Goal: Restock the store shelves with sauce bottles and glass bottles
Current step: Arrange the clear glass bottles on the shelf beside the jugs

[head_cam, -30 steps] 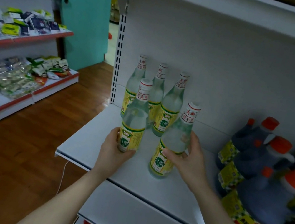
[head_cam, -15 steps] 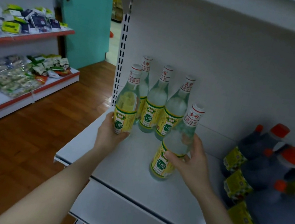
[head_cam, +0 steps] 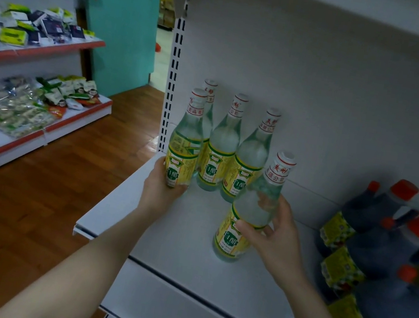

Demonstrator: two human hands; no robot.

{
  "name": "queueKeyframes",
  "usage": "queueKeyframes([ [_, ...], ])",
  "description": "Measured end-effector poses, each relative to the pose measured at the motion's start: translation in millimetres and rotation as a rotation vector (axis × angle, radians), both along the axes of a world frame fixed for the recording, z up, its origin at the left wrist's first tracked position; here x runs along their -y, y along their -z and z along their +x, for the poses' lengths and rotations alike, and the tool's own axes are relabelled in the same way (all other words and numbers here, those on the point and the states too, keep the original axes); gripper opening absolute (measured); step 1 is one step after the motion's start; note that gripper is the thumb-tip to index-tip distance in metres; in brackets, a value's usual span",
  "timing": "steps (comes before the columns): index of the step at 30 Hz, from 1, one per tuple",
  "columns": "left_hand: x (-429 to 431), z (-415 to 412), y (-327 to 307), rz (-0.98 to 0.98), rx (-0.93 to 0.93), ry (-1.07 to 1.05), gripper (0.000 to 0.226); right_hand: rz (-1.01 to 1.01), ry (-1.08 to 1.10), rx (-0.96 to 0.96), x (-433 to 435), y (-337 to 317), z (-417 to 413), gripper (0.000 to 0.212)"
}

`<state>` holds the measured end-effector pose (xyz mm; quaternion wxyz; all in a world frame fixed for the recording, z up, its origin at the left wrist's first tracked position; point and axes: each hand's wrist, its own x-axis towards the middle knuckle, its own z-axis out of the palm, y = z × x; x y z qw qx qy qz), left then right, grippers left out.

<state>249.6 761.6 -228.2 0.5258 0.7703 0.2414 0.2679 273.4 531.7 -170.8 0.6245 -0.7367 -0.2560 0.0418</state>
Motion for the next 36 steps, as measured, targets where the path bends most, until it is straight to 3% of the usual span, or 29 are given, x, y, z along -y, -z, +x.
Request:
queueKeyframes([
  [9,0,1,1,0.015,-0.185,-0.025,0.056,0.007,-0.008,-0.004,0,-3,-2,0.068],
  [18,5,-3,5,0.036,-0.150,-0.055,0.054,0.004,-0.014,-0.002,-1,-2,-1,0.070],
  [23,5,-12,18,0.244,-0.286,-0.020,0.058,-0.012,-0.025,-0.001,0,-1,1,0.068],
  [28,9,-36,18,0.682,-0.616,0.083,0.071,-0.031,-0.015,-0.029,-3,-7,7,0.068],
  [30,13,-50,19,0.750,-0.657,0.149,0.073,-0.048,-0.010,-0.035,-9,-10,11,0.070],
  [33,15,-63,22,0.794,-0.666,0.186,0.096,-0.069,-0.003,-0.031,-25,-9,21,0.071],
  [36,14,-65,28,0.810,-0.681,0.182,0.100,-0.067,-0.013,-0.028,-43,-7,32,0.060],
])
